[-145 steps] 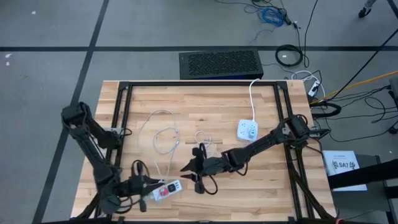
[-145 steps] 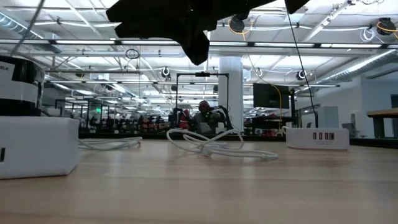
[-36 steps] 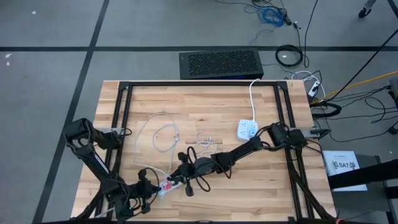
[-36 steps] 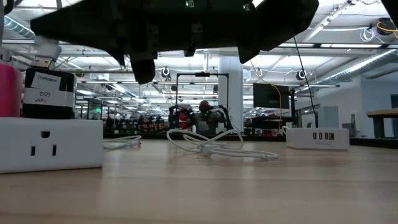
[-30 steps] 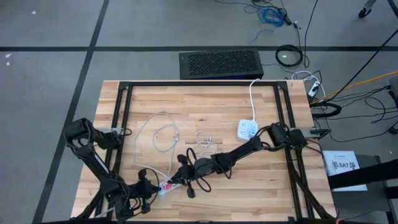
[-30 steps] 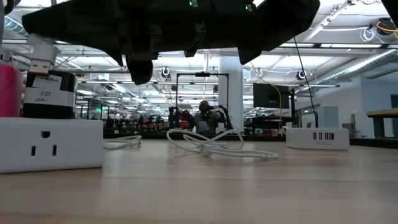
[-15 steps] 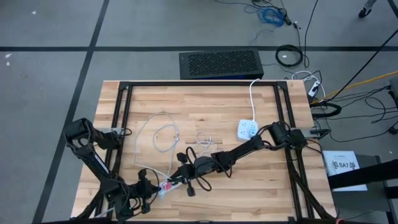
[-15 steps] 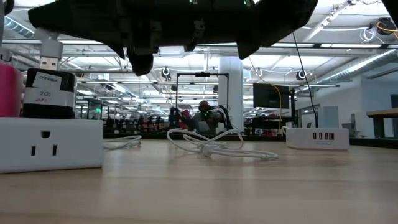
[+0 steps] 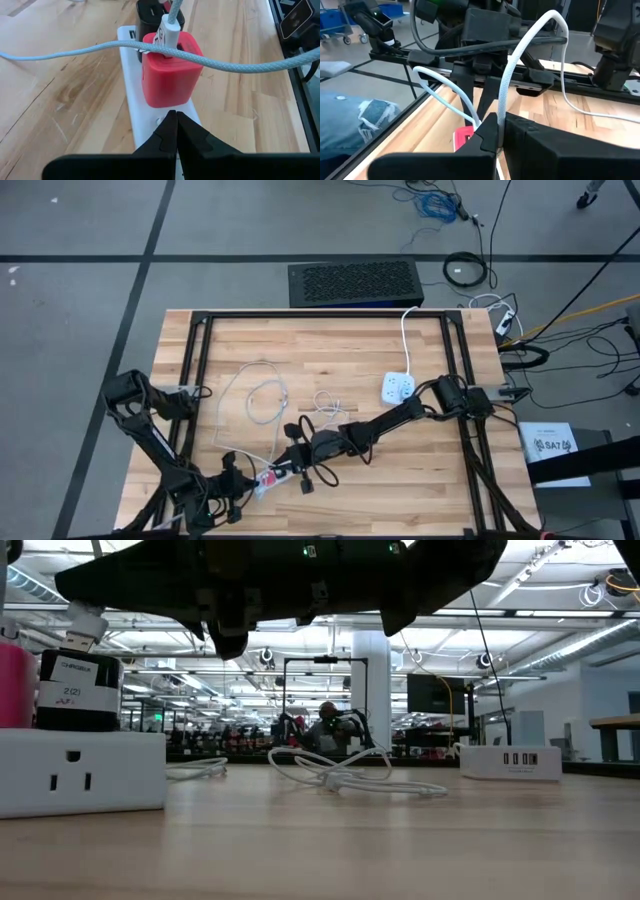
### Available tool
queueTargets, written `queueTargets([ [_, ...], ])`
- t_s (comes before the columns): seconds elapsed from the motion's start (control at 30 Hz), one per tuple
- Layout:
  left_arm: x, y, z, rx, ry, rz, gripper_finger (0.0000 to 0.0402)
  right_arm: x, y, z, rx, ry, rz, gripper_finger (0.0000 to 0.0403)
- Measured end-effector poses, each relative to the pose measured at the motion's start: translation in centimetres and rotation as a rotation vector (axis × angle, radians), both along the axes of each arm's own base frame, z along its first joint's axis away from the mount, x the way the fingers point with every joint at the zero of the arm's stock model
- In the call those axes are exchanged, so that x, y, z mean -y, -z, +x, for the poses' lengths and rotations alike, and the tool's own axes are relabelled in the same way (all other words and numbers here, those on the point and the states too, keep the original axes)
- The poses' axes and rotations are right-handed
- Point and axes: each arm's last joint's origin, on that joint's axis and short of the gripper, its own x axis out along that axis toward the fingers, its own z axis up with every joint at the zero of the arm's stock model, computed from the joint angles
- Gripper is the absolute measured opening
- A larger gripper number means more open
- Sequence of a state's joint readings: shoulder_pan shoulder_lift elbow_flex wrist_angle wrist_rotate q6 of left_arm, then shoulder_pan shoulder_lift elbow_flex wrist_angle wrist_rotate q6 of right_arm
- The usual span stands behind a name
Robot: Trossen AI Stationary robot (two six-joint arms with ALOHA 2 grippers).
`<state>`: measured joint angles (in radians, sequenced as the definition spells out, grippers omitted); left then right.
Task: Insert USB
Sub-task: Insert the top right white cable charger into the black adapter charger
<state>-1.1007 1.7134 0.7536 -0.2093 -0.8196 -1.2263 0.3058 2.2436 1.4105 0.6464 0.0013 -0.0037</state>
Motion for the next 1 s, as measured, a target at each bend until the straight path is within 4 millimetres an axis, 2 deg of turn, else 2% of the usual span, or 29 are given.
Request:
queueTargets([
  [0.4, 0.0, 0.0, 0.0, -0.001, 0.000, 0.000, 0.0011, -0.1, -0.5, -0.1, 0.010, -0.016, -0.034, 0.0000],
  [0.73, 0.0, 0.0, 0.0, -0.001, 0.000, 0.000, 0.0011, -1.4, -0.6, -0.6, 0.031, -0.053, -0.111, 0.0000],
  [1.0, 0.0, 0.0, 0.0, -0.001, -0.001, -0.002, 0.0011, -1.6, -0.3, -0.8, -0.008, -0.046, -0.137, 0.0000],
])
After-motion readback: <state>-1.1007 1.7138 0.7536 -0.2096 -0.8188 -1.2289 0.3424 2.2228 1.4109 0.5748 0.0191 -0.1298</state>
